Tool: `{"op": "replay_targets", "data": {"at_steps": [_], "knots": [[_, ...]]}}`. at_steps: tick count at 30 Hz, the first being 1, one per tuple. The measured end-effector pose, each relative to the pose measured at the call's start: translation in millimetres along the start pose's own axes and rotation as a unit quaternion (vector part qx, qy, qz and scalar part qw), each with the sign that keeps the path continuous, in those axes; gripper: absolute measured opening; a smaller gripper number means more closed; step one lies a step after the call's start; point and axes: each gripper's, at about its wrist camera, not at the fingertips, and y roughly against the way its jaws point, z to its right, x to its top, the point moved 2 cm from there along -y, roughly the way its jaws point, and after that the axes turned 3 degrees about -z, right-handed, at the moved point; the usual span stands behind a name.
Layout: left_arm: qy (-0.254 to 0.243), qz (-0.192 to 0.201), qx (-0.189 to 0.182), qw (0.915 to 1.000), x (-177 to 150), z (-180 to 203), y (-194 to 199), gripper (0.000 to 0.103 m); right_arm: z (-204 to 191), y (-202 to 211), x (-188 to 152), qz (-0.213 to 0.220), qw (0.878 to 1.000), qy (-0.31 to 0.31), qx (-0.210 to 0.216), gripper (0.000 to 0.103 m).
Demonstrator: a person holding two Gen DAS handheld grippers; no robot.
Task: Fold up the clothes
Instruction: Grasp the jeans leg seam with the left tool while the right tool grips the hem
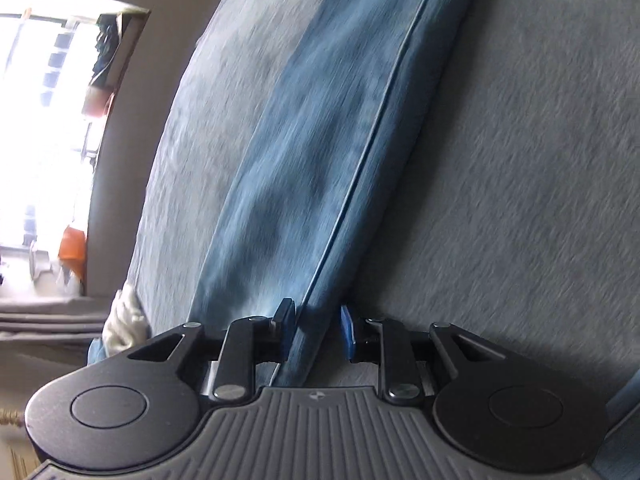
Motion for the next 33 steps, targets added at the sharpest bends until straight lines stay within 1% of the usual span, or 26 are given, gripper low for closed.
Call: {"op": "replay_targets", "data": {"at_steps": [2,3,4,5,8,11,13,15,16,18,19,22,24,26,29,31,33], "knots": [[-0.029,-0.007,-0.004,0.9996,4,13,-11,0.050,4,-1,4,0.008,1.000,-0.009,0.000,0.025],[-0.040,-0.009,-0.005,0.9991,7,17,-17,0.046,6,-1,6,0.011,1.000,-0.013,0.000,0.025],[-0.047,-0.012,-0.006,0.9988,9,20,-21,0.045,7,-2,8,0.013,1.000,-0.015,0.000,0.026],[-0.048,-0.016,-0.008,0.9987,12,21,-26,0.045,8,-2,11,0.014,1.000,-0.017,0.000,0.025],[-0.049,-0.018,-0.018,0.9985,17,22,-35,0.039,13,1,18,0.029,0.999,-0.018,-0.001,0.026],[-0.051,-0.020,-0.024,0.9982,19,24,-40,0.029,19,2,25,0.042,0.999,-0.029,0.000,0.026],[-0.059,-0.019,-0.028,0.9977,20,28,-41,0.016,22,2,29,0.053,0.998,-0.032,0.001,0.025],[-0.069,-0.018,-0.023,0.9972,19,32,-42,0.011,22,2,32,0.066,0.997,-0.027,0.000,0.025],[-0.070,-0.017,-0.020,0.9972,18,34,-41,0.007,20,1,33,0.069,0.997,-0.018,-0.005,0.025],[-0.065,-0.015,-0.016,0.9976,16,35,-40,0.005,17,0,35,0.077,0.997,0.001,-0.015,0.022],[-0.056,-0.013,-0.013,0.9983,16,34,-41,0.003,13,0,35,0.079,0.996,0.015,-0.024,0.016],[-0.024,-0.008,-0.011,0.9996,16,30,-39,0.001,0,0,35,0.087,0.993,0.060,-0.051,0.009],[-0.028,-0.004,-0.014,0.9995,17,31,-36,0.001,-17,7,32,0.095,0.988,0.103,-0.066,0.007],[-0.028,-0.001,-0.029,0.9992,19,28,-29,0.000,-35,19,26,0.107,0.979,0.153,-0.076,0.007],[0.005,-0.009,-0.085,0.9963,20,15,-20,0.000,-58,22,20,0.110,0.966,0.208,-0.107,0.007],[0.021,-0.021,-0.115,0.9929,19,8,-21,0.000,-58,12,20,0.098,0.960,0.222,-0.140,0.007],[0.037,-0.040,-0.136,0.9893,17,6,-30,0.000,-48,-2,22,0.078,0.959,0.211,-0.175,0.008]]}}
